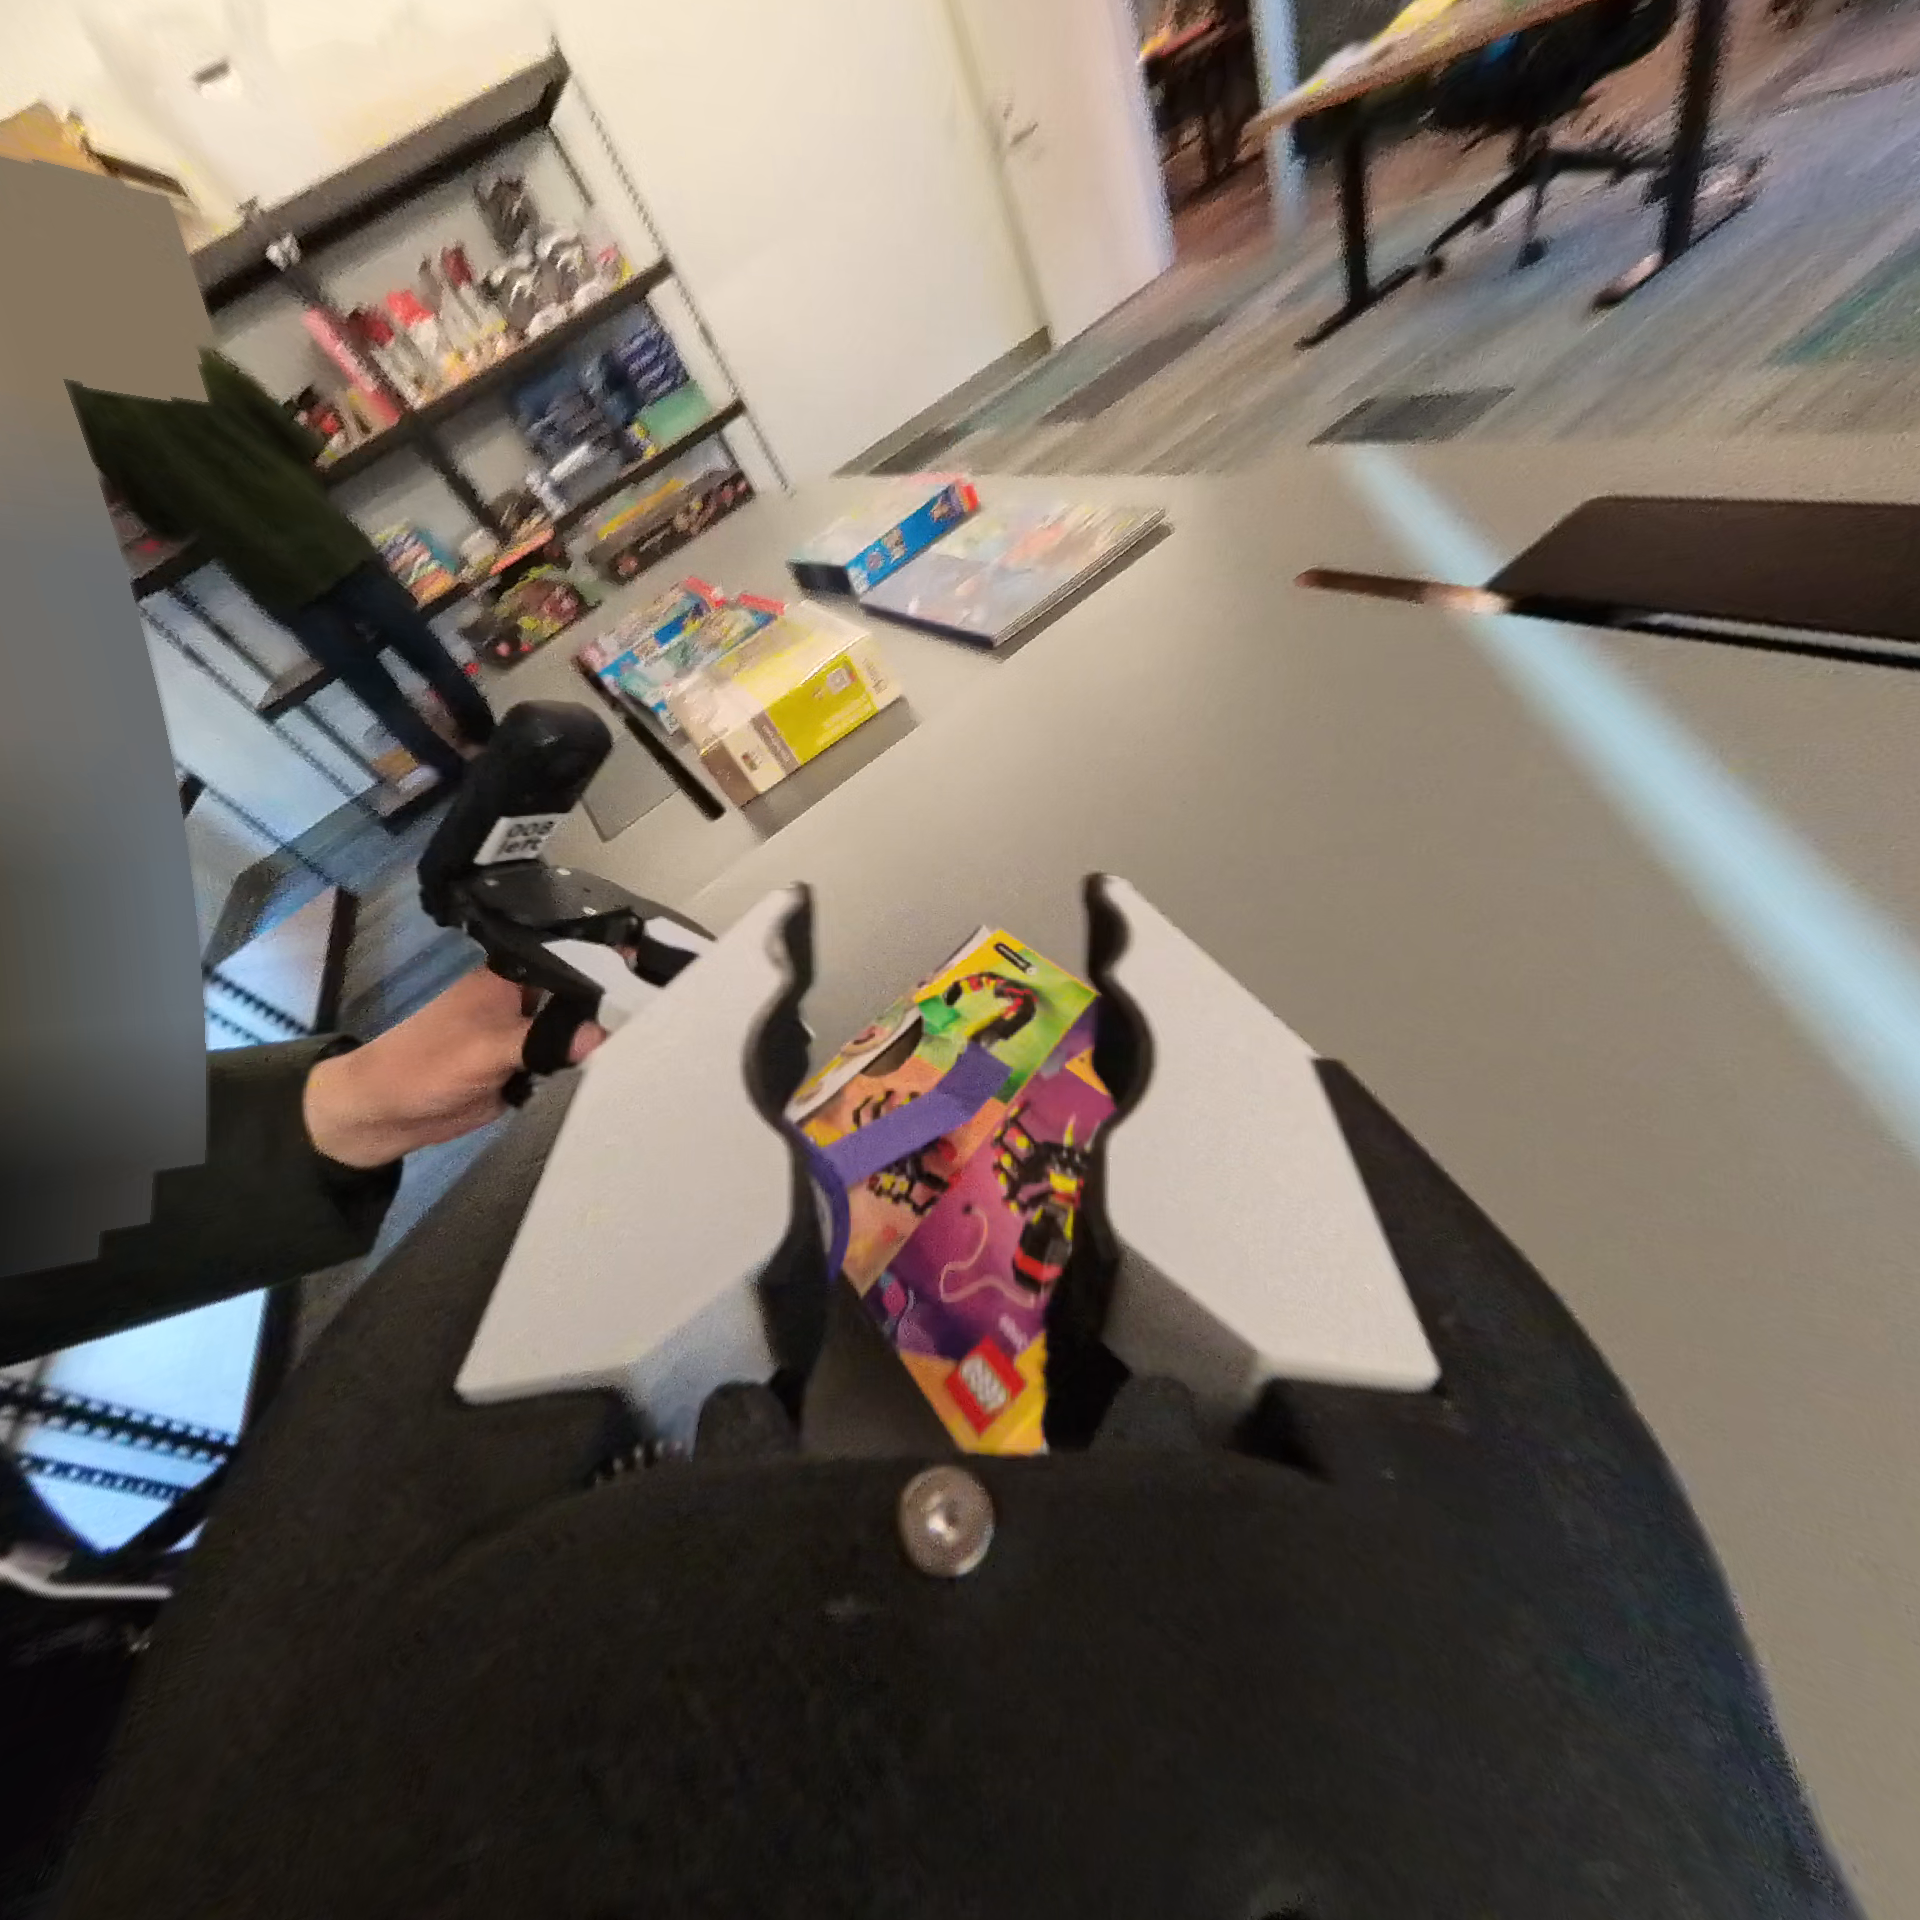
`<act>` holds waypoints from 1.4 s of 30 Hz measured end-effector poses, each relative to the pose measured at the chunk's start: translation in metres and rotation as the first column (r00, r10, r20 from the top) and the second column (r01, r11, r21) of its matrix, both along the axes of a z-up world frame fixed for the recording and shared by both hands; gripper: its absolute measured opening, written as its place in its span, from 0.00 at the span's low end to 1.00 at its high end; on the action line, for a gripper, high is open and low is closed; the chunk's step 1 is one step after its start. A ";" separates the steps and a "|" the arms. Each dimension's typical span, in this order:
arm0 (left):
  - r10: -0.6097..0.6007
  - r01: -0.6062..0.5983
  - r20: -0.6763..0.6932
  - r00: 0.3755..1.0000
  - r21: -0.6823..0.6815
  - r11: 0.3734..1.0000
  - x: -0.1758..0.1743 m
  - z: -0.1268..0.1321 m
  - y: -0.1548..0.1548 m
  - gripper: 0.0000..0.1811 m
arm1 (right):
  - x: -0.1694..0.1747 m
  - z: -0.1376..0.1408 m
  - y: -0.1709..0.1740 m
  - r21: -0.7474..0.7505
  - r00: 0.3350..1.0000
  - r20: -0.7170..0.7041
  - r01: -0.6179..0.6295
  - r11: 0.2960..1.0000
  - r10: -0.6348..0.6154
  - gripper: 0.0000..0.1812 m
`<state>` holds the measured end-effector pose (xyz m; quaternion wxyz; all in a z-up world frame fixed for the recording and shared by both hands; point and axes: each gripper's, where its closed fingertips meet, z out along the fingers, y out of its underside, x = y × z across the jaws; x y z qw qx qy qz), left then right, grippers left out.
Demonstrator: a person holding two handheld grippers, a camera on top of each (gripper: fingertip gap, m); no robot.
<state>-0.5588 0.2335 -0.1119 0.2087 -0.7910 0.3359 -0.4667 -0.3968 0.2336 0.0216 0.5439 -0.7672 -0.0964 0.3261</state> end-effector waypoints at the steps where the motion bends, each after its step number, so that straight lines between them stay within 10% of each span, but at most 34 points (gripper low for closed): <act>1: 0.006 -0.006 0.007 1.000 0.034 0.999 -0.007 0.008 0.003 0.26 | 0.006 0.002 -0.013 -0.012 1.000 -0.011 -0.005 1.000 0.005 0.31; 6: 0.000 -0.005 0.029 1.000 0.178 0.984 -0.040 0.048 0.009 0.26 | 0.052 0.044 -0.072 0.047 0.990 -0.112 0.094 0.994 -0.089 0.00; 12: -0.008 -0.015 0.087 0.996 0.256 0.967 -0.054 0.087 0.003 0.27 | 0.157 0.088 -0.133 0.215 0.893 -0.095 0.449 0.867 -0.439 0.00; 16: 0.027 -0.070 0.182 0.983 0.230 0.971 -0.036 0.110 -0.004 0.28 | 0.197 -0.007 -0.133 -0.048 0.930 0.139 0.350 0.935 -0.341 0.07; 21: 0.175 -0.221 0.190 0.966 0.257 0.941 -0.012 0.114 -0.018 0.26 | 0.251 -0.148 -0.130 -0.315 0.803 0.595 0.280 0.907 -0.041 0.24; 25: 0.278 -0.330 0.212 0.937 0.274 0.903 0.013 0.120 -0.044 0.26 | 0.274 -0.189 -0.113 -0.315 0.717 0.694 0.214 0.925 0.070 0.21; 33: 0.274 -0.331 0.234 0.933 0.257 0.908 0.077 0.149 -0.096 0.22 | 0.269 -0.193 -0.106 -0.455 0.836 0.525 0.115 0.883 0.162 0.13; 36: 0.234 -0.268 0.173 0.957 0.214 0.939 0.114 0.144 -0.108 0.22 | 0.243 -0.182 -0.102 -0.527 0.960 0.264 0.066 0.848 0.089 0.13; 42: 0.096 -0.044 0.288 0.953 -0.181 0.983 0.233 0.113 -0.141 0.14 | 0.204 -0.169 -0.110 -0.621 0.981 -0.179 -0.057 0.782 -0.070 0.13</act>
